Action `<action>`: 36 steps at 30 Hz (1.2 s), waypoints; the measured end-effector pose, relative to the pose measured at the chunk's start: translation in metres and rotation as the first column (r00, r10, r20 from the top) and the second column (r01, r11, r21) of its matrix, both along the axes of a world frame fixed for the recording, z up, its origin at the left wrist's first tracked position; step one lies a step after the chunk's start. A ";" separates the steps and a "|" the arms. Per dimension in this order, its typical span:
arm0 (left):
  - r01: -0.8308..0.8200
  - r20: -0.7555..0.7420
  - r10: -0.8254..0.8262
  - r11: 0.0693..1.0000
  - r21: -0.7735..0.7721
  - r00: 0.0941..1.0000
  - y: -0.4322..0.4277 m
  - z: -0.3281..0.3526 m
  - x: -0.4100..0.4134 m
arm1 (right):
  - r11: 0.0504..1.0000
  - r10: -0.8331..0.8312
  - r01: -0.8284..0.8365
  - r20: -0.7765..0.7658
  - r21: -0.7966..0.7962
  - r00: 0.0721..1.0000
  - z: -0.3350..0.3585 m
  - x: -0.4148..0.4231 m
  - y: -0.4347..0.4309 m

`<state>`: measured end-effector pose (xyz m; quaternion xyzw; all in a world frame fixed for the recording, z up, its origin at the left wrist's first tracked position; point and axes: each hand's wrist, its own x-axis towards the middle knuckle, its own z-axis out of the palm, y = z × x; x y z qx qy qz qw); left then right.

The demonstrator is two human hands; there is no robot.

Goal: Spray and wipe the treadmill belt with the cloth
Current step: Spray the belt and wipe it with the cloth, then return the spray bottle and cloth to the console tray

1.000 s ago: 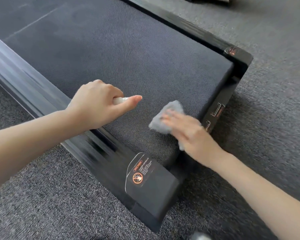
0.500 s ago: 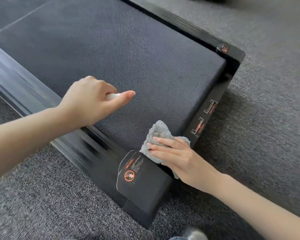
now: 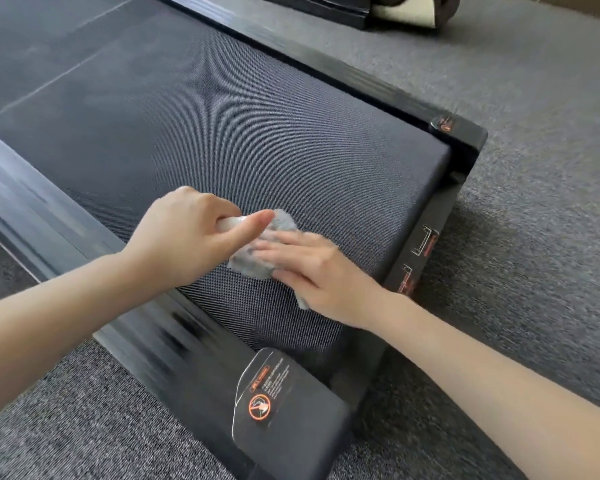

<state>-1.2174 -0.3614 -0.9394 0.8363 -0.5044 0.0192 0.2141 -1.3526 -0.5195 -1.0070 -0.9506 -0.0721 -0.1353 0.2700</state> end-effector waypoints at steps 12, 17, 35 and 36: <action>-0.059 -0.037 0.059 0.998 0.022 0.998 0.000 -0.007 0.017 | 0.928 -0.220 0.194 -0.047 -0.319 0.974 -0.017 0.026 -0.059; -0.037 -0.063 0.038 0.999 0.028 0.997 -0.005 -0.010 0.018 | 0.747 -0.625 0.498 -0.210 -0.440 0.752 -0.014 0.032 -0.163; -0.073 -0.067 0.078 0.995 0.072 0.995 0.007 -0.004 0.013 | 0.974 -0.072 0.034 -0.165 -0.222 0.984 -0.017 -0.053 -0.019; -0.075 -0.065 0.079 0.994 0.075 0.995 0.007 -0.004 0.012 | 0.972 -0.044 0.002 -0.174 -0.233 0.984 -0.017 -0.065 -0.015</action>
